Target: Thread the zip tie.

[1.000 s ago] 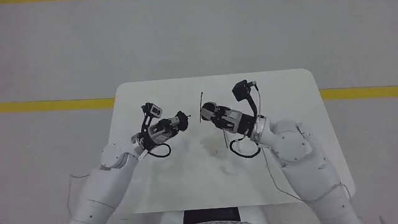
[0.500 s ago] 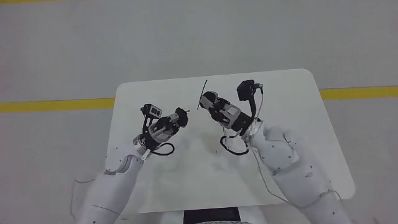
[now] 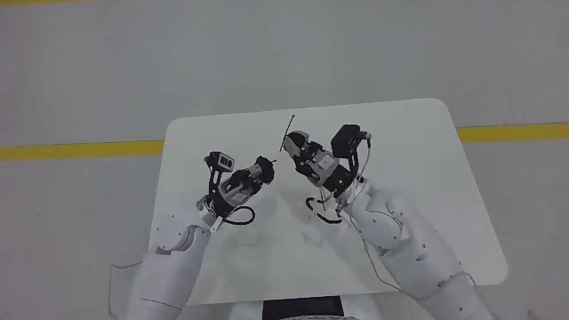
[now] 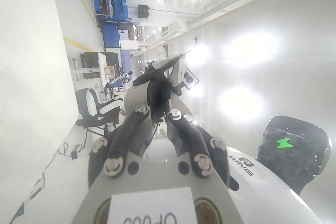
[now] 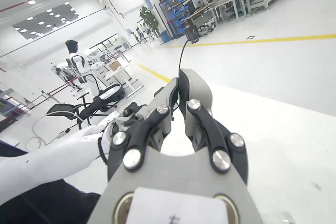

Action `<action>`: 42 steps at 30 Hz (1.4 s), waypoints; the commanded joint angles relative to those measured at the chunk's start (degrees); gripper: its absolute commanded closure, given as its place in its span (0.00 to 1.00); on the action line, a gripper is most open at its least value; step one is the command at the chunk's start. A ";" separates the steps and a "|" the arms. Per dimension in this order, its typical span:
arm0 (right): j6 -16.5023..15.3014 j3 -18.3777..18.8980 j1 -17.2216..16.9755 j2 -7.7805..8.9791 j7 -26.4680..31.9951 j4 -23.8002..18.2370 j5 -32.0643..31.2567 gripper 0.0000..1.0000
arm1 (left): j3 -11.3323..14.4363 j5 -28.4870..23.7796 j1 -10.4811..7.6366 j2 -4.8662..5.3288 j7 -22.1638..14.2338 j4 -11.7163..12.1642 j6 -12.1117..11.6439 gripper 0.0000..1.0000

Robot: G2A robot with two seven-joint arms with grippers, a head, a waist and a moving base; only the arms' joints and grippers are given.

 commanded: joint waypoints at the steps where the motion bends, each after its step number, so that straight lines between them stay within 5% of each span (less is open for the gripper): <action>1: -0.06 -0.07 0.01 0.01 0.09 -0.10 -0.29 1.00 | 0.01 -0.01 0.00 0.01 0.01 0.00 0.00 1.00; 42: -0.46 -0.46 -0.92 0.13 1.91 -1.28 -3.85 1.00 | 0.01 -0.01 0.00 0.01 0.01 0.00 0.00 1.00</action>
